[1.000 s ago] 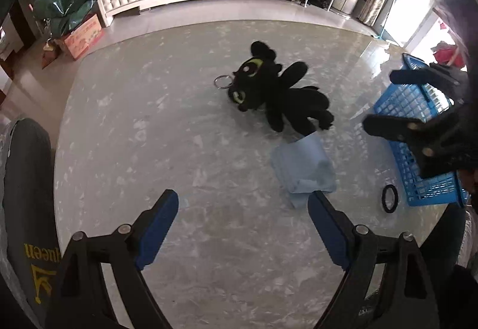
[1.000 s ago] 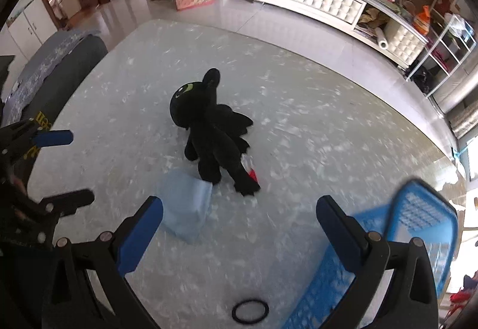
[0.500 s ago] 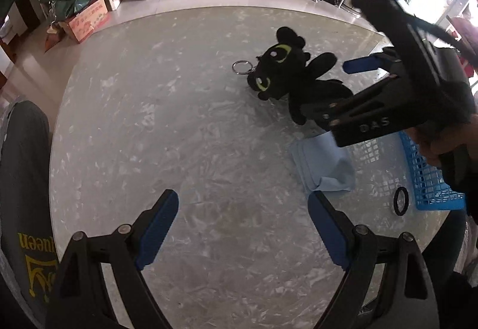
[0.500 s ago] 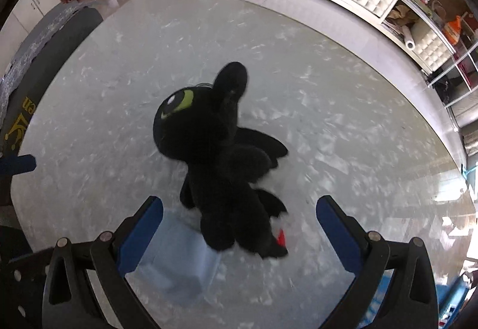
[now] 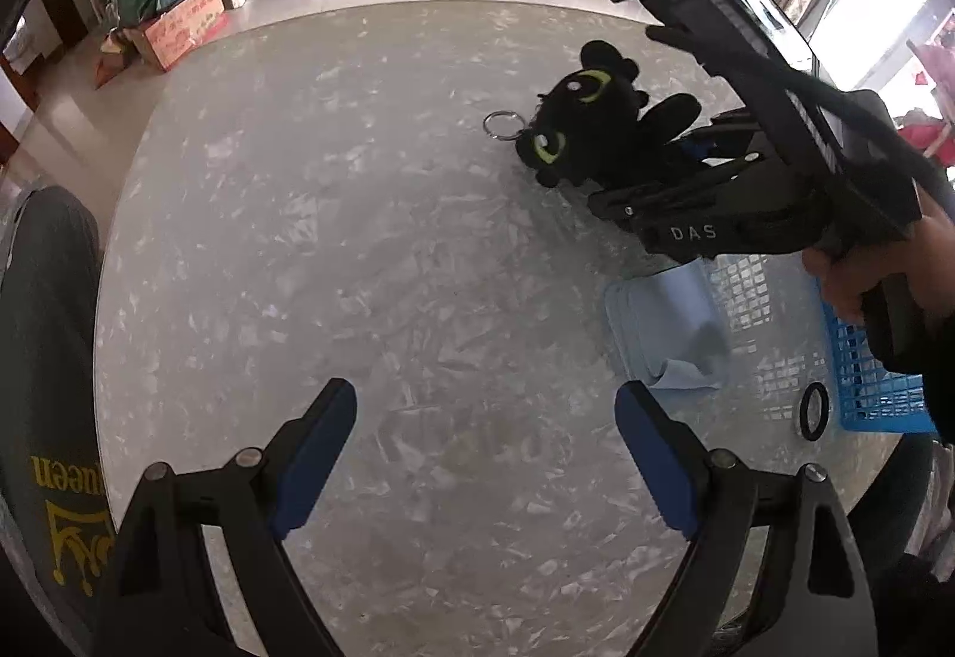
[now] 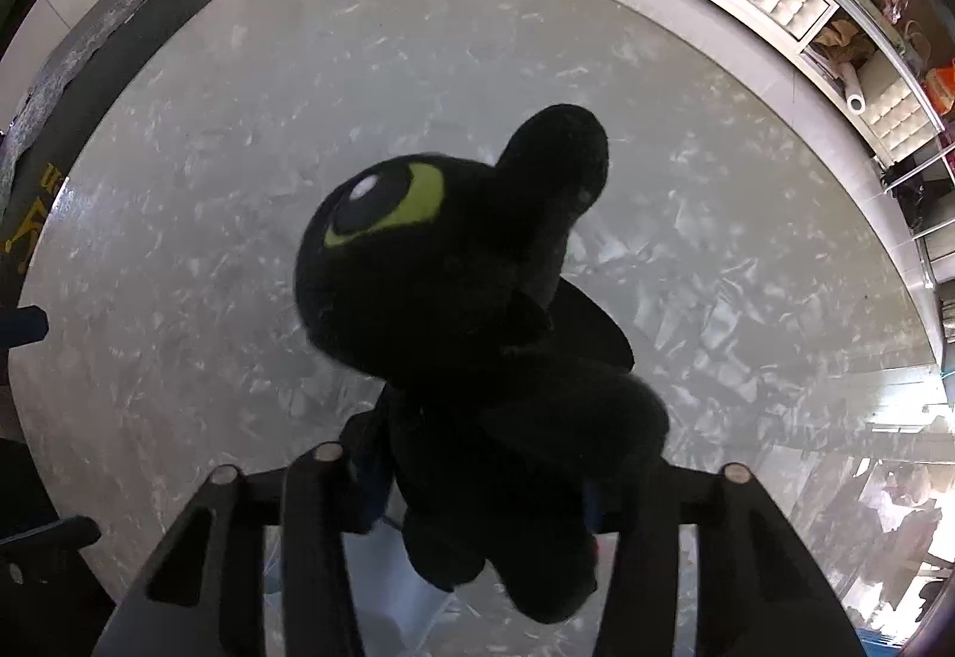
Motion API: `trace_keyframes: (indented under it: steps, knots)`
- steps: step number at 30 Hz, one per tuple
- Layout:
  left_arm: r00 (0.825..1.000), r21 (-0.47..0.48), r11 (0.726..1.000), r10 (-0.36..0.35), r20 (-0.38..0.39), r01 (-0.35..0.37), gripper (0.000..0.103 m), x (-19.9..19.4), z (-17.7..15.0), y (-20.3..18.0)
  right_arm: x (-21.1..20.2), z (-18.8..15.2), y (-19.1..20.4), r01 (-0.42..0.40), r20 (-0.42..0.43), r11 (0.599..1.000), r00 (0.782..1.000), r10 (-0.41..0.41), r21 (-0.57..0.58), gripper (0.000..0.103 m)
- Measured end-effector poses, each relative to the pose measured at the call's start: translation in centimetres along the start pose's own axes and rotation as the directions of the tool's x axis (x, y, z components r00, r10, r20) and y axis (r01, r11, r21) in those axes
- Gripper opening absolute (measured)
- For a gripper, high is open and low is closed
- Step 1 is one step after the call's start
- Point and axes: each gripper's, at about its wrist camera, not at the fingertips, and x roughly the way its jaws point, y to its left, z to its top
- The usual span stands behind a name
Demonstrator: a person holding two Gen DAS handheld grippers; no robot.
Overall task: Organize soft objects
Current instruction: 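Lift the plush dragon with the right gripper while the left gripper lowers onto the light blue cloth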
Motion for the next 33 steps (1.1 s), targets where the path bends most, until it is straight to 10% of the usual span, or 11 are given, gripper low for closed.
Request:
trace_keyframes:
  steps: [33]
  knots:
    - [0.997, 0.242, 0.969, -0.033, -0.071, 0.049, 0.088, 4.4, 0.7, -9.3, -18.4, -9.9, -4.8, 0.019, 0.271, 0.999, 0.962, -0.032, 0.05, 0.035]
